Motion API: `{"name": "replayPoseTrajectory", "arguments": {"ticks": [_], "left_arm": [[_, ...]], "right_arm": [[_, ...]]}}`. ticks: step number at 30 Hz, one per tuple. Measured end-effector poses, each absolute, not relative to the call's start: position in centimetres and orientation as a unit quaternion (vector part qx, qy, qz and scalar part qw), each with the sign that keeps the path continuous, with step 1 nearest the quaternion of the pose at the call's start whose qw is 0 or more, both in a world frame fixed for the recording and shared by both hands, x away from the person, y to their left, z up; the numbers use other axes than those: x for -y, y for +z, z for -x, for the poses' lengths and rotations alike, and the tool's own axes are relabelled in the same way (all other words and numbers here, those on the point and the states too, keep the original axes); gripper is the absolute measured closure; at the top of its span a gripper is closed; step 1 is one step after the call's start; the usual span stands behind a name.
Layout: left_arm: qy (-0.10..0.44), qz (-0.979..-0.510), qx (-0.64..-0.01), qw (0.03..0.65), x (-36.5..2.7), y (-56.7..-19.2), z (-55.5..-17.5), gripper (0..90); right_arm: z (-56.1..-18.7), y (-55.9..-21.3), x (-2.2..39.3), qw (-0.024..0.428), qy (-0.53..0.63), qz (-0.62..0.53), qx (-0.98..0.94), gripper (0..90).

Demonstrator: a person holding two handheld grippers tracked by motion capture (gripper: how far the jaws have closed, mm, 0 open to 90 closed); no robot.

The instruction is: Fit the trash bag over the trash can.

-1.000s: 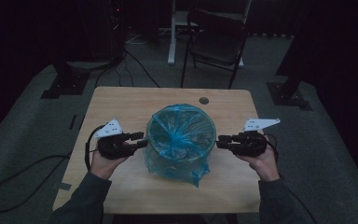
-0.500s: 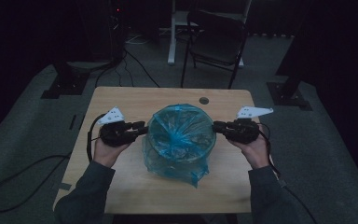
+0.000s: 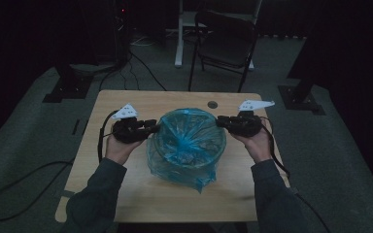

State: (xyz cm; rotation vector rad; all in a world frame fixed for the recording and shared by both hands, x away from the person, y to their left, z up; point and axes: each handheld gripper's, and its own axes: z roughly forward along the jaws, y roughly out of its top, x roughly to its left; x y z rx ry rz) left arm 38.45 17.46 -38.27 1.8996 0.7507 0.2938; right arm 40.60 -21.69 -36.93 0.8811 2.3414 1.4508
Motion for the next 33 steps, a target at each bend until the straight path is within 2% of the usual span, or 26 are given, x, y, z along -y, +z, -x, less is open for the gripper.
{"name": "replayPoseTrajectory", "arguments": {"ticks": [12,15,22,25,31,33], "left_arm": [[0.123,-0.787,-0.319,0.514,-17.1,-38.3,-39.4,67.8],[0.119,-0.785,-0.321,0.516,-17.0,-38.4,-39.9,67.6],[0.119,-0.786,-0.322,0.513,-16.6,-38.5,-40.5,67.5],[0.113,-0.784,-0.321,0.519,-16.6,-38.7,-40.8,67.3],[0.111,-0.782,-0.32,0.522,-16.6,-38.8,-41.0,66.8],[0.111,-0.783,-0.32,0.522,-16.6,-38.8,-41.0,66.6]], "right_arm": [[-42.6,-36.8,20.4,0.125,0.493,-0.304,-0.806,72.2],[-43.1,-36.9,19.8,0.124,0.488,-0.3,-0.81,67.7],[-43.6,-36.8,19.0,0.123,0.478,-0.296,-0.818,66.2],[-43.9,-36.7,18.8,0.126,0.475,-0.297,-0.819,70.5],[-44.4,-36.7,19.0,0.118,0.476,-0.306,-0.816,87.3],[-44.6,-36.6,19.3,0.117,0.481,-0.314,-0.81,89.4]]}}
